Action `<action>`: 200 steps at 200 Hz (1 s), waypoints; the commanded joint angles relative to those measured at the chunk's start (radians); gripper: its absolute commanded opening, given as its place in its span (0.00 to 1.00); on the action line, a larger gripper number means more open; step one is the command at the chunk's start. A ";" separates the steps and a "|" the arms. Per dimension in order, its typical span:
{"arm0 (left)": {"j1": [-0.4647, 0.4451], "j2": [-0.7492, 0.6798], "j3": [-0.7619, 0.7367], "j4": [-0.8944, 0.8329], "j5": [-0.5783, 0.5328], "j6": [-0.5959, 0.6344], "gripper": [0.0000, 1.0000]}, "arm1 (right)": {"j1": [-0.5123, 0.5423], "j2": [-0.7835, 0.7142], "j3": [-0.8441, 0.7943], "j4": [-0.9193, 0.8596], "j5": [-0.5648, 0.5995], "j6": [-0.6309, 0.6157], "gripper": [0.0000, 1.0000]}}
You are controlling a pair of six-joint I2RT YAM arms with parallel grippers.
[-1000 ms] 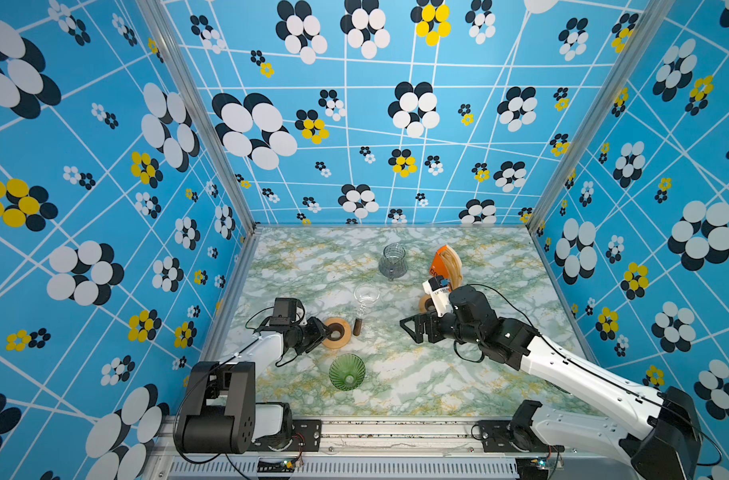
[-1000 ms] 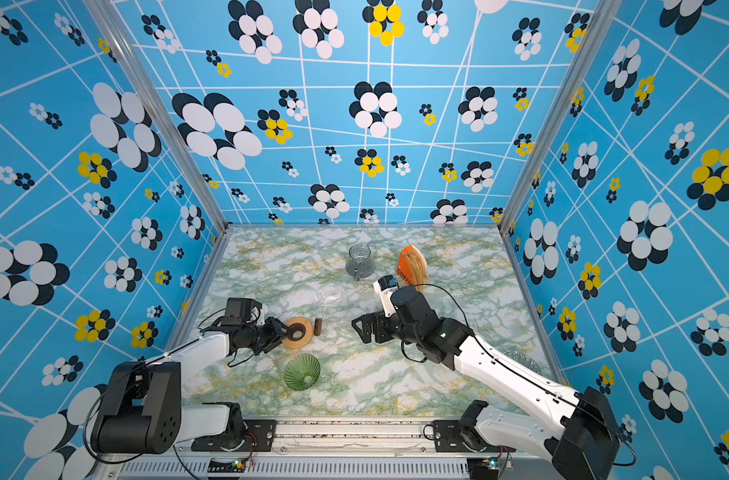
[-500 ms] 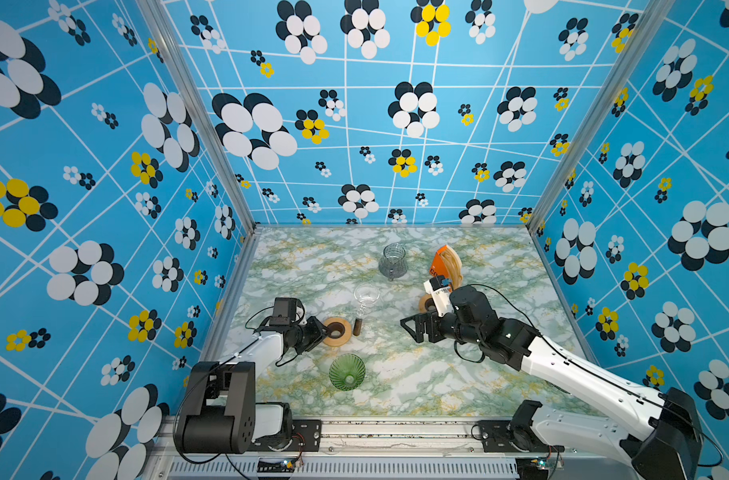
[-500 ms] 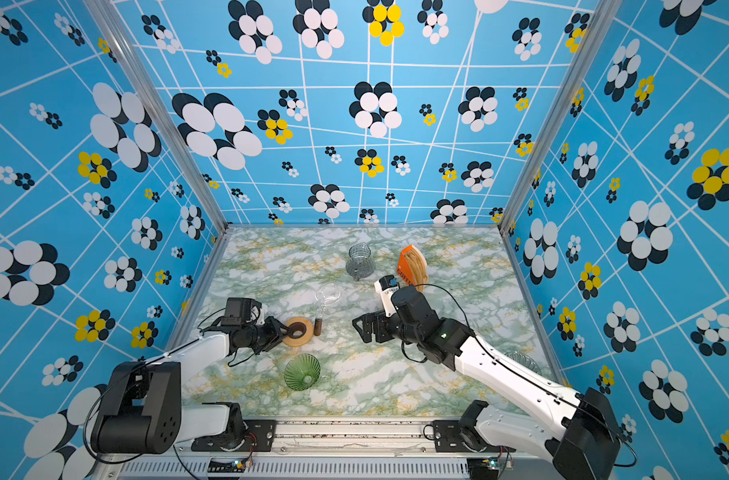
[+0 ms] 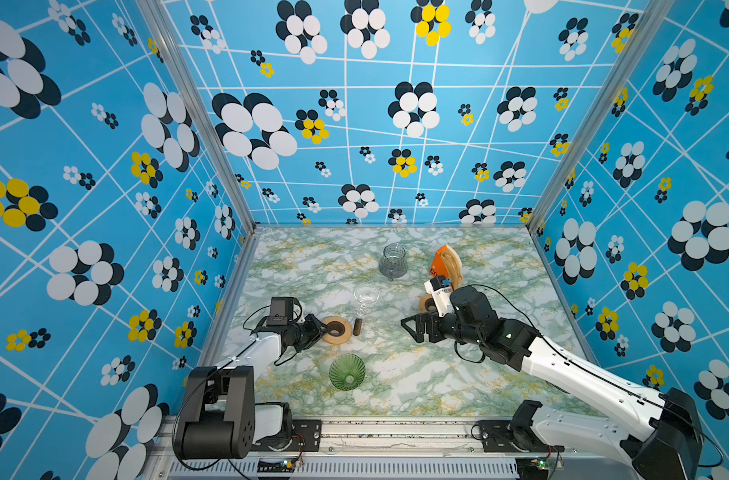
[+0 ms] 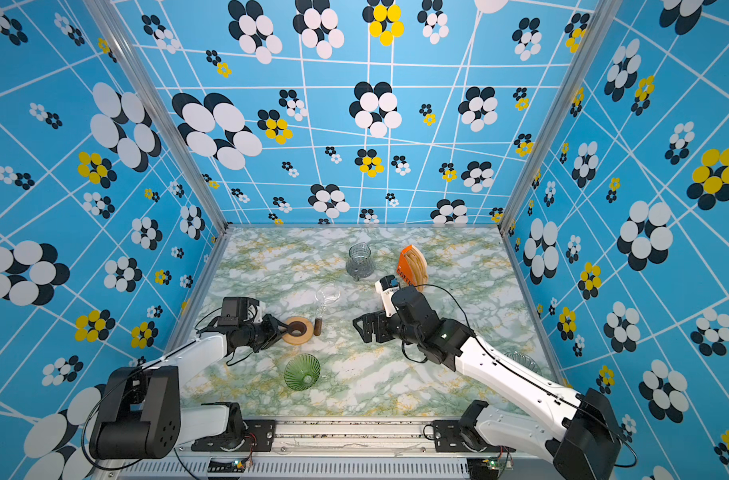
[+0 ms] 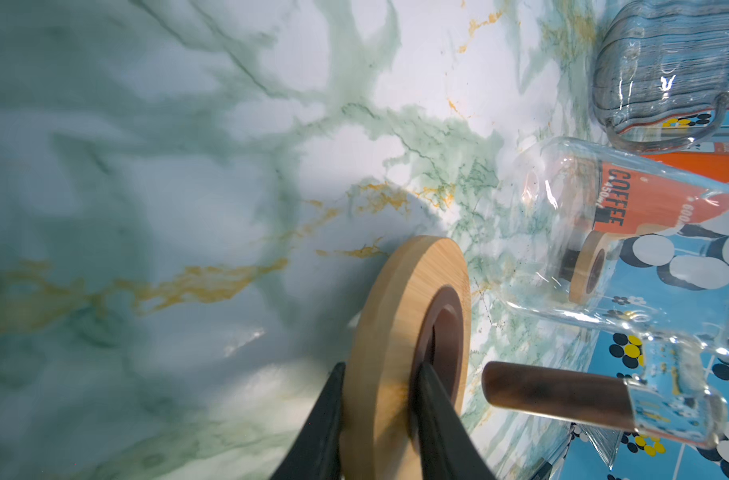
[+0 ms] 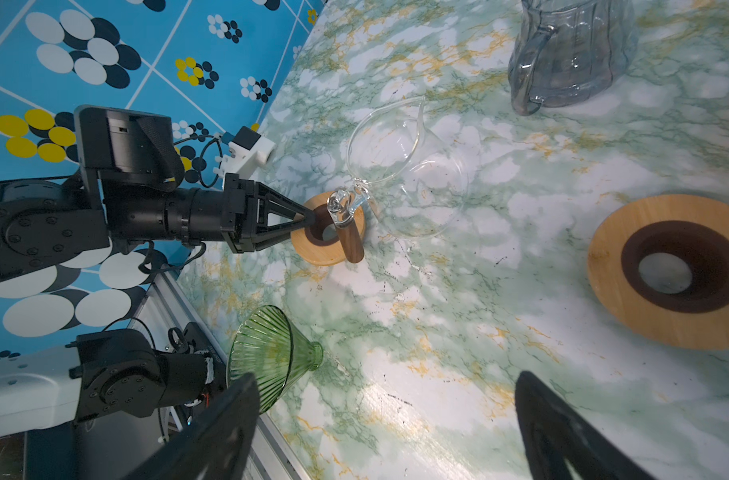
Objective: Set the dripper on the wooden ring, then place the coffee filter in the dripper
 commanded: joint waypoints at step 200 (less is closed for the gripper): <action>0.068 -0.030 0.044 -0.042 0.060 0.000 0.12 | 0.009 -0.032 -0.033 -0.015 0.033 0.012 0.97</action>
